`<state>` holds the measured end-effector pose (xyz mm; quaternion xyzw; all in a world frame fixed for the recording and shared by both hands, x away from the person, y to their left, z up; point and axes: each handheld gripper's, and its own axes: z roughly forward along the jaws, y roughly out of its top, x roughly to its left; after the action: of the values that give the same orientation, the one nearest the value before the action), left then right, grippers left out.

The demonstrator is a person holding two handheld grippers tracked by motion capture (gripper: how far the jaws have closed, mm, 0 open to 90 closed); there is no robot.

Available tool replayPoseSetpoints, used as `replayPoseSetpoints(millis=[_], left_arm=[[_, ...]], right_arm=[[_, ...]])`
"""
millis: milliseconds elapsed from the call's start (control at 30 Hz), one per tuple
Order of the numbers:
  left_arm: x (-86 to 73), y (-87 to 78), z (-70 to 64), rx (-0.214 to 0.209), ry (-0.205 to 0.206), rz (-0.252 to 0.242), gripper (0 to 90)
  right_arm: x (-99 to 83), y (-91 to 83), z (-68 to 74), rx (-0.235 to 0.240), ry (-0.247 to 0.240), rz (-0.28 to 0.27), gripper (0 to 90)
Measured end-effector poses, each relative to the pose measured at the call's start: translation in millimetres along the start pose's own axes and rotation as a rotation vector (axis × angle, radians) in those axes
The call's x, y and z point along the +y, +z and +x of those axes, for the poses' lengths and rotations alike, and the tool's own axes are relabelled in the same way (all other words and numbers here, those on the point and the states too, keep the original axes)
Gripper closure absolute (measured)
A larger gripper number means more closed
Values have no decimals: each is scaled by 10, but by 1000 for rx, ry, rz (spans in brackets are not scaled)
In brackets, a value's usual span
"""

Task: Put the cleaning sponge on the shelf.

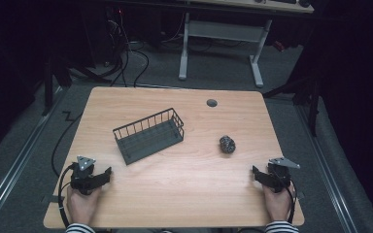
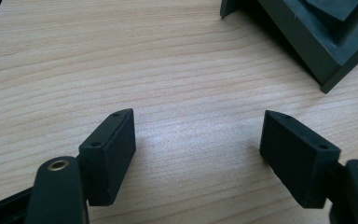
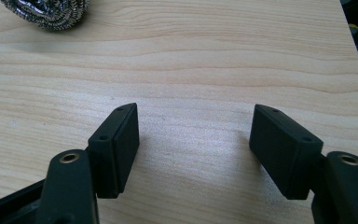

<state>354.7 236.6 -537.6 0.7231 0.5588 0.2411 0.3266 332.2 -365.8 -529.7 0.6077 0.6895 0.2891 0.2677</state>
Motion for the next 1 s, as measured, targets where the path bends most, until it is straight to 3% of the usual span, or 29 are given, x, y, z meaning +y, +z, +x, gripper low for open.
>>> replayPoseSetpoints(millis=[567, 800, 900, 1000], left_arm=[[0, -4, -4, -24, 22, 5, 257], [-13, -19, 11, -40, 38, -3, 306], [-5, -19, 19, -48, 28, -1, 301], [2, -34, 30, -82, -16, -20, 308]], right_arm=[[1, 2, 2, 1, 1, -2, 332], [0, 2, 4, 5, -6, -3, 330], [0, 1, 5, 5, -6, -2, 330], [0, 1, 7, 8, -9, -2, 329]])
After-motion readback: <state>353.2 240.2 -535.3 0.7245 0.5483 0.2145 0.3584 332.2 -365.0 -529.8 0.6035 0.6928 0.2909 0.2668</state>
